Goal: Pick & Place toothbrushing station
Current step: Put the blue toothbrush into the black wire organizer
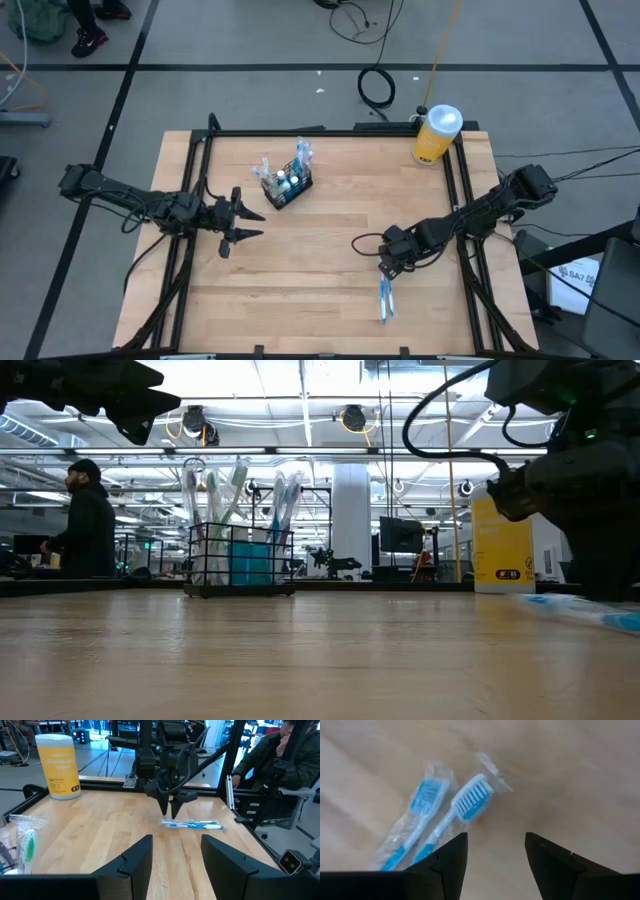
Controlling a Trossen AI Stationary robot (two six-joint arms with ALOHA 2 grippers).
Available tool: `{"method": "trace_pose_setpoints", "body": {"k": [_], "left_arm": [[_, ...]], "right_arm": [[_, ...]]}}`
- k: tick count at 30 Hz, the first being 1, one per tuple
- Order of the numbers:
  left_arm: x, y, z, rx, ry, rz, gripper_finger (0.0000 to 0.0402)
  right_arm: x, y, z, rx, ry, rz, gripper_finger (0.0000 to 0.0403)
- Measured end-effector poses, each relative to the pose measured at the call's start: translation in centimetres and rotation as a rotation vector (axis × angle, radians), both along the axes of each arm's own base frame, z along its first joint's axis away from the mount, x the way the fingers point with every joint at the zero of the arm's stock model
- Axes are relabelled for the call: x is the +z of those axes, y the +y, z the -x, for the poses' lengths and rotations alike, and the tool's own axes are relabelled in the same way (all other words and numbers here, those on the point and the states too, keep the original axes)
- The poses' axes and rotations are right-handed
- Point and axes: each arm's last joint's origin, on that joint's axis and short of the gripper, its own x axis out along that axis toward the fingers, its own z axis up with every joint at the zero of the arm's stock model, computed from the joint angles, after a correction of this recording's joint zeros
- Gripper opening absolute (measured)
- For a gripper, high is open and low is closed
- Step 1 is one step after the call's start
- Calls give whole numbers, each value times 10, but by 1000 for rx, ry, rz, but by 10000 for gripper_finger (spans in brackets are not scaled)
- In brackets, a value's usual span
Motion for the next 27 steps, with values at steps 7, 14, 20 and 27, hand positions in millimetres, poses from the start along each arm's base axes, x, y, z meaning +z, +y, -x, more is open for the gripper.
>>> {"method": "trace_pose_setpoints", "body": {"k": [7, 14, 20, 27], "left_arm": [[0, 0, 0, 1, 1, 3, 175], [-1, 0, 0, 0, 8, 3, 175], [-1, 0, 0, 3, 12, 22, 175], [-2, 0, 0, 3, 18, 20, 175]], "right_arm": [[12, -8, 1, 3, -69, -13, 189], [28, -4, -3, 9, -324, -22, 188], [-4, -3, 4, 6, -301, -98, 185], [-20, -7, 14, 33, -323, -72, 184]]}}
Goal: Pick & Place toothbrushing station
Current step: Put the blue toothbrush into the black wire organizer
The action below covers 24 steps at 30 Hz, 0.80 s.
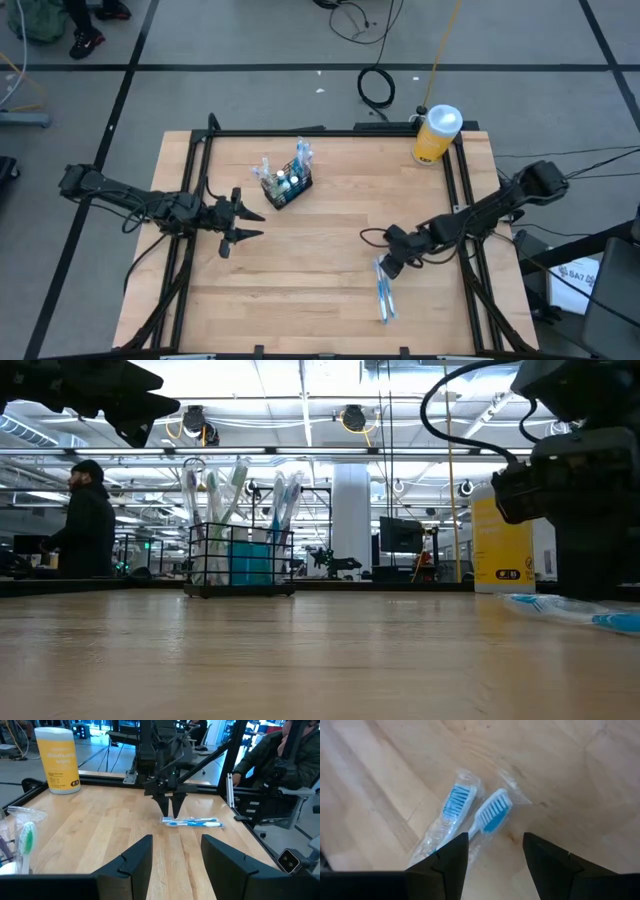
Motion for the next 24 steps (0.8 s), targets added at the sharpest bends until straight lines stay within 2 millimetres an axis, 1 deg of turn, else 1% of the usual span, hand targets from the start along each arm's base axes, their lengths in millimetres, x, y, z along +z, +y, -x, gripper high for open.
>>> {"method": "trace_pose_setpoints", "body": {"k": [4, 8, 10, 16, 19, 24], "left_arm": [[0, 0, 0, 0, 0, 0, 175], [0, 0, 0, 0, -1, -1, 175], [0, 0, 0, 0, 0, 0, 175], [0, 0, 0, 0, 1, 1, 175], [0, 0, 0, 1, 1, 1, 175], [0, 0, 0, 1, 1, 1, 175]], "right_arm": [[-2, 1, -4, 44, -110, -14, 174], [-6, 1, -2, 68, -153, -14, 149], [-9, -1, 1, 64, -148, -13, 135], [-20, -10, 9, 38, -111, 2, 86], [-24, -15, 11, 44, -131, 10, 56], [-21, -19, 8, 79, -187, 28, 7]]}}
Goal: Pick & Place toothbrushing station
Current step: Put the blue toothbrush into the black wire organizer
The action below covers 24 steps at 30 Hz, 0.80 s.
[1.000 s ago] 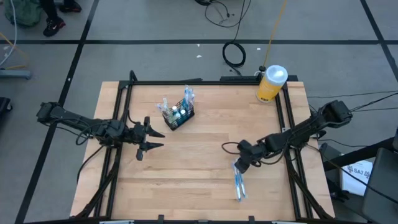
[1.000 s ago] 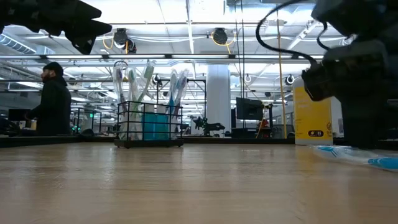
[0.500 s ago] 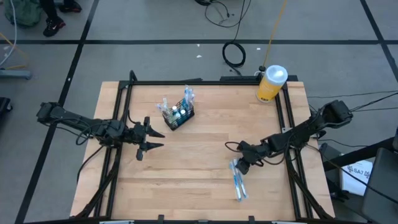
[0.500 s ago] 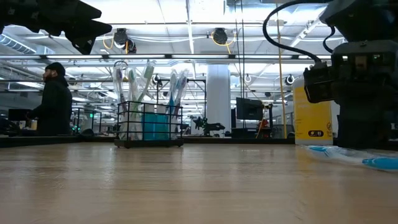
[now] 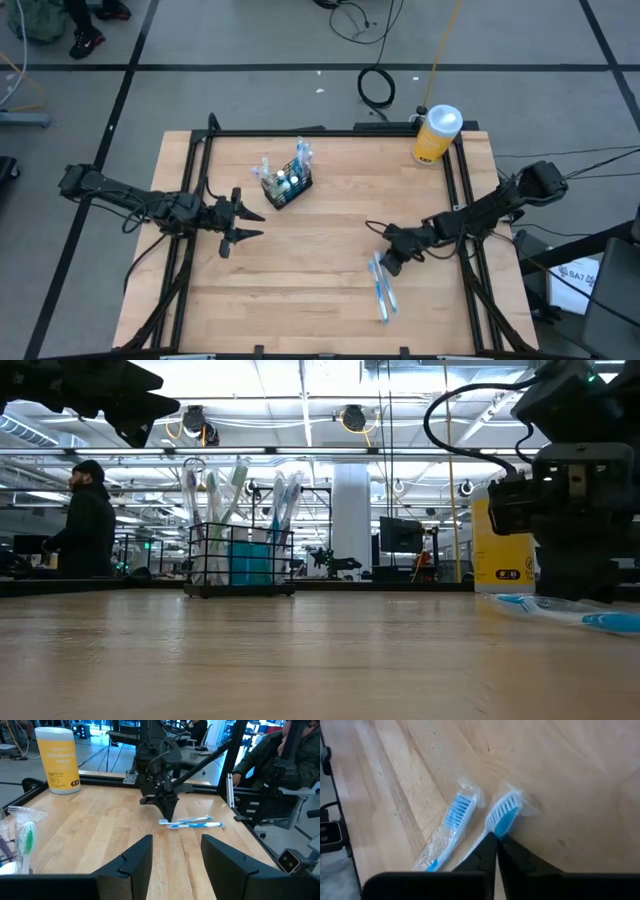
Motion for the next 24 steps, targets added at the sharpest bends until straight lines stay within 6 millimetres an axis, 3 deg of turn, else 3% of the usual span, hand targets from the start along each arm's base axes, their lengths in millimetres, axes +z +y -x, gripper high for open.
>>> {"method": "trace_pose_setpoints", "body": {"k": [7, 12, 18, 24], "left_arm": [[1, 0, 0, 1, -9, 2, 175], [5, 0, 0, 2, -45, 14, 175], [10, 0, -1, 2, -104, 31, 175], [15, -1, -5, 11, -166, 48, 175]], "right_arm": [[17, -13, -11, -12, -185, 35, 3], [42, -28, -22, -15, -438, 131, 1], [78, -47, -31, -38, -796, 374, 1], [121, -60, -52, -21, -913, 727, 1]]}}
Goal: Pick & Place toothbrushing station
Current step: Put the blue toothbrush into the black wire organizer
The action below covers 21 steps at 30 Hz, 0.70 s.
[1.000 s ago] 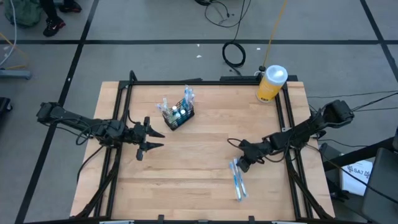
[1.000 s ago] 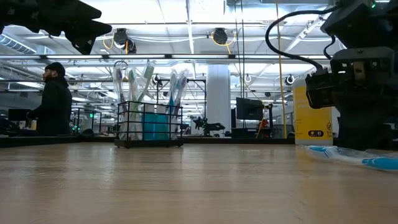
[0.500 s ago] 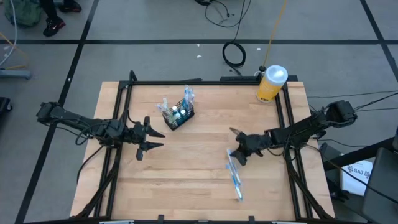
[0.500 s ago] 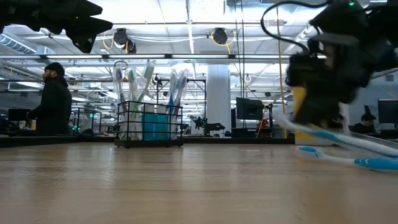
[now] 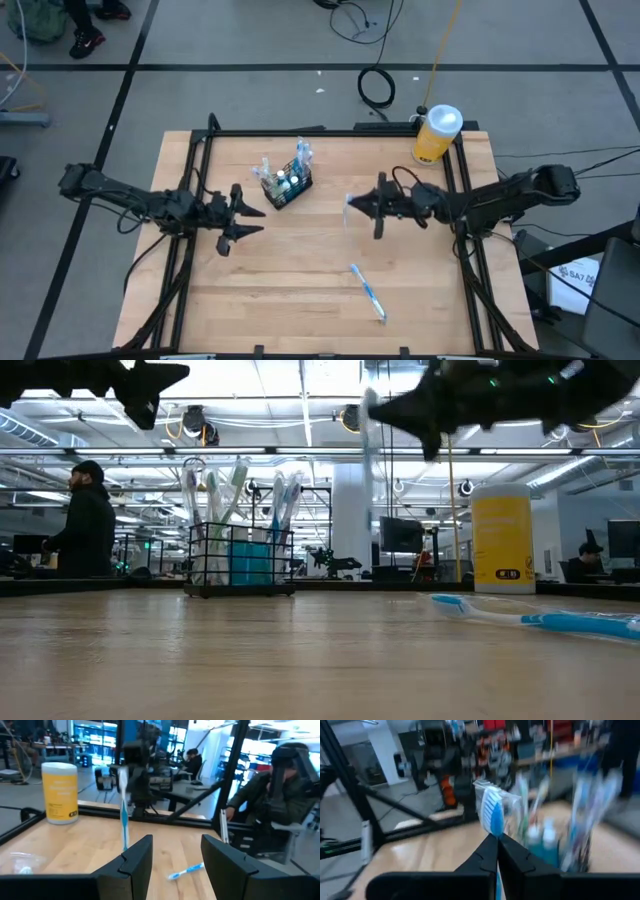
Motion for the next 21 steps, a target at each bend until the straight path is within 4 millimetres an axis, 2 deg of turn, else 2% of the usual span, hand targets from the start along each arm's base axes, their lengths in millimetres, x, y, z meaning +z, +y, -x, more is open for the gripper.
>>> {"method": "trace_pose_setpoints", "body": {"k": [3, 7, 16, 21], "left_arm": [[-2, -1, -7, 36, -1, 1, 175], [-12, -2, -18, 88, 54, -16, 175], [-22, -6, -45, 137, 34, -12, 175], [-12, -3, -66, 181, 75, -23, 175]], "right_arm": [[24, -2, -15, -5, -25, 102, 0], [39, -1, -33, -3, 4, 197, 0], [12, -4, -60, -4, 64, 219, 0], [11, -9, -66, 101, 36, 193, 0]]}}
